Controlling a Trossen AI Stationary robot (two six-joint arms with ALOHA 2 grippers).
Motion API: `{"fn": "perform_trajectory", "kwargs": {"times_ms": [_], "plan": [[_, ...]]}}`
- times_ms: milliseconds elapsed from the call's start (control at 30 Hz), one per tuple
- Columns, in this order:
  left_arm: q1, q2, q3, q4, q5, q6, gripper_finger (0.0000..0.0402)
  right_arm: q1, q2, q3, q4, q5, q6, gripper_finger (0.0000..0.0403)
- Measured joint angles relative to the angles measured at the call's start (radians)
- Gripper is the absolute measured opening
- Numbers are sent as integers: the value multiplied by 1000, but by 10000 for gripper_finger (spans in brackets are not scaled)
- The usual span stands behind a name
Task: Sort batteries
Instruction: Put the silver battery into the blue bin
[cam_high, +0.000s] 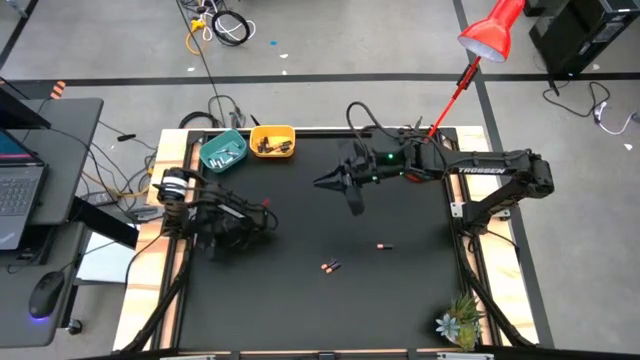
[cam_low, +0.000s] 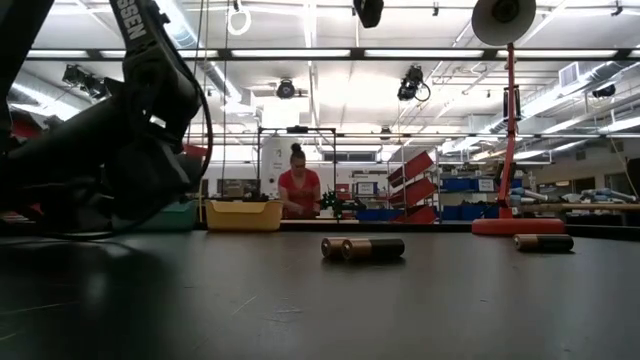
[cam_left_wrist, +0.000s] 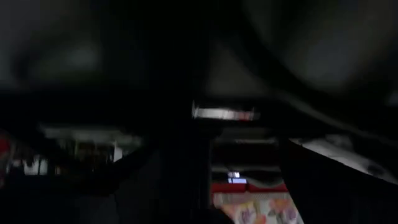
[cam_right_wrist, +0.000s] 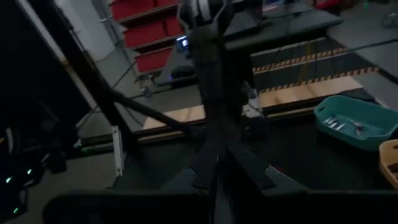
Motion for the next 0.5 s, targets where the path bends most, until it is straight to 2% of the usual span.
{"fn": "perform_trajectory", "kwargs": {"times_ms": [267, 500], "plan": [[-51, -3, -40, 100, 27, 4, 316, -1, 0, 0, 39, 19, 33, 41], [-62, -7, -88, 142, 74, -73, 316, -1, 0, 0, 42, 36, 42, 41]]}}
